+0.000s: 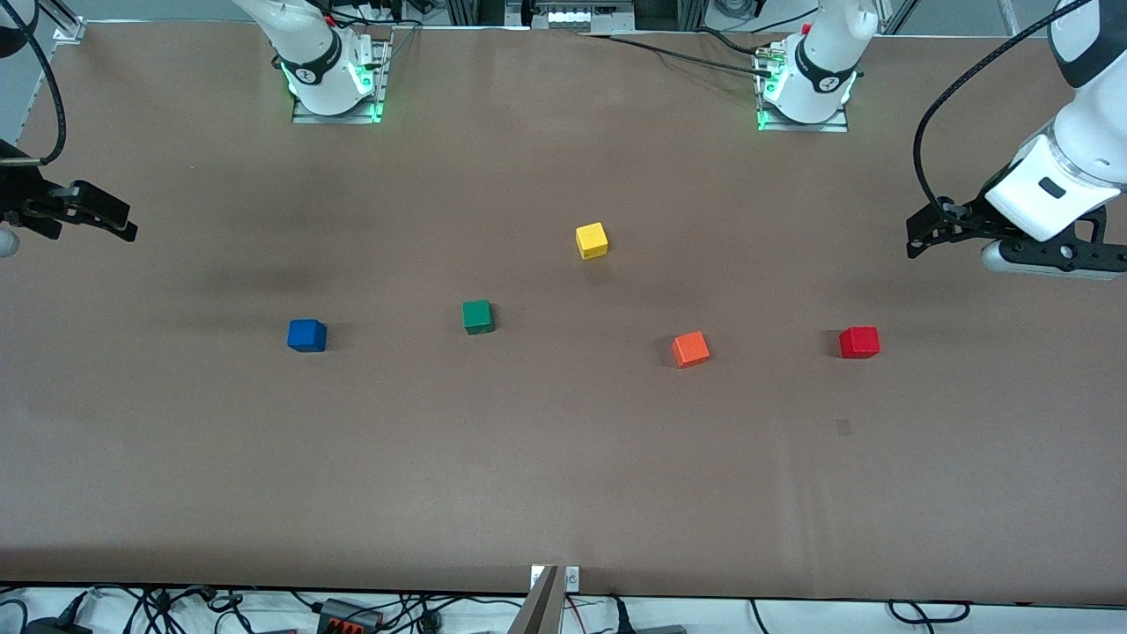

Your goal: Pass red block to right arm, stack on blue

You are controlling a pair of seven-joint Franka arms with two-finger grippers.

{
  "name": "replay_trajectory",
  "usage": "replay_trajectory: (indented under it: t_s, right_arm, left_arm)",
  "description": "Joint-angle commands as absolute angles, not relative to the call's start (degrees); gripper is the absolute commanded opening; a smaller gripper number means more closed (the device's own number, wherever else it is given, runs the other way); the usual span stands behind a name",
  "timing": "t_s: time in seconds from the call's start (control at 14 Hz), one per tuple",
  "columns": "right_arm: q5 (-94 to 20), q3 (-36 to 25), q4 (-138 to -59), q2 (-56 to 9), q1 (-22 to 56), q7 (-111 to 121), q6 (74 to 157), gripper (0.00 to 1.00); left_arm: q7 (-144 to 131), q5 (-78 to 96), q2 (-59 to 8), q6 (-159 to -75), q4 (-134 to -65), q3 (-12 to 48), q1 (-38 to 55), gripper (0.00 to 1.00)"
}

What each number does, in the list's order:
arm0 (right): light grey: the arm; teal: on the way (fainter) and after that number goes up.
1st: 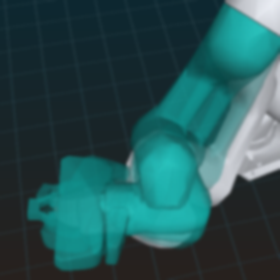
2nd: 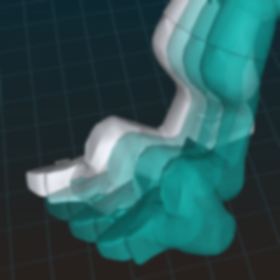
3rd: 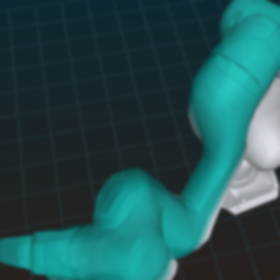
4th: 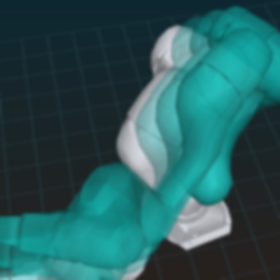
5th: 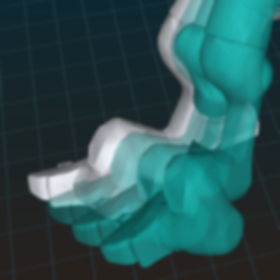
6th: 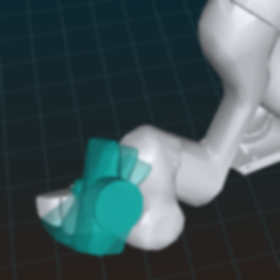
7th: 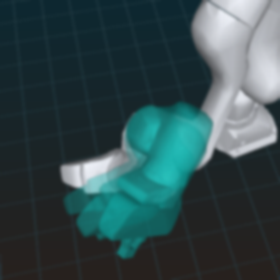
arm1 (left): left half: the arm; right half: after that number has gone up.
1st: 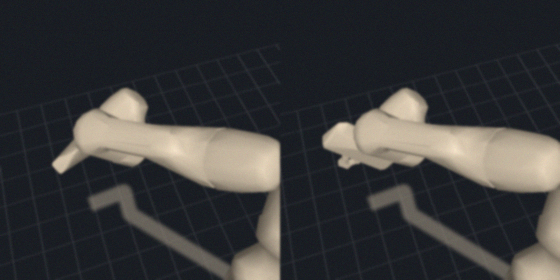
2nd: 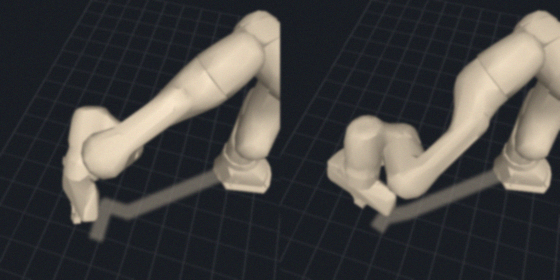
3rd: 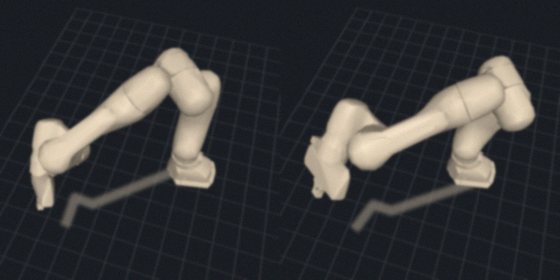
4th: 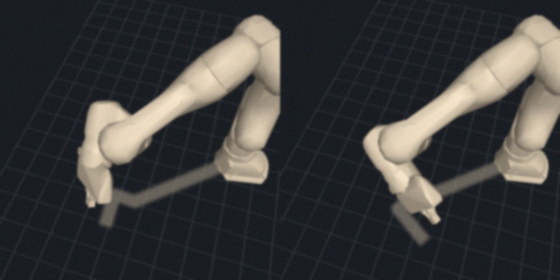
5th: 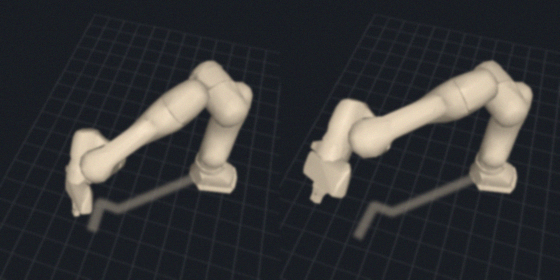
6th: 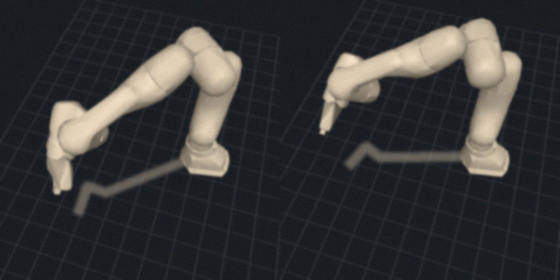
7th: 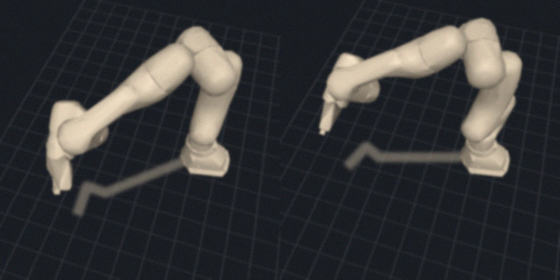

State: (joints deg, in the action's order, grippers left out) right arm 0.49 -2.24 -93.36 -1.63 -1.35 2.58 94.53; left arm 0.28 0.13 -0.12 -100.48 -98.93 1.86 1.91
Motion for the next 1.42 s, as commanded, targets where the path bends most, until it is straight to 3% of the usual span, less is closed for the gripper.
replay_trajectory:
  t_s: [0.0, 0.93, 1.35]
  right_arm:
    - [1.14, -1.49, -94.48, -0.44, -1.93, 3.6, 94.22, 1.0]
    - [0.97, -1.49, -94.04, -1.05, -1.93, 4.31, 94.48, 1.0]
    - [0.79, -1.49, -94.13, -1.05, -2.02, 5.01, 94.39, 1.0]
  left_arm:
    - [0.7, -0.44, 0.44, -99.4, -98.44, 1.85, 1.93, 1.0]
    - [0.53, -0.44, 0.0, -99.06, -97.91, 1.85, 1.76, 1.0]
    - [0.61, -0.61, -6.4, -94.48, -98.0, 1.32, 1.41, 1.0]
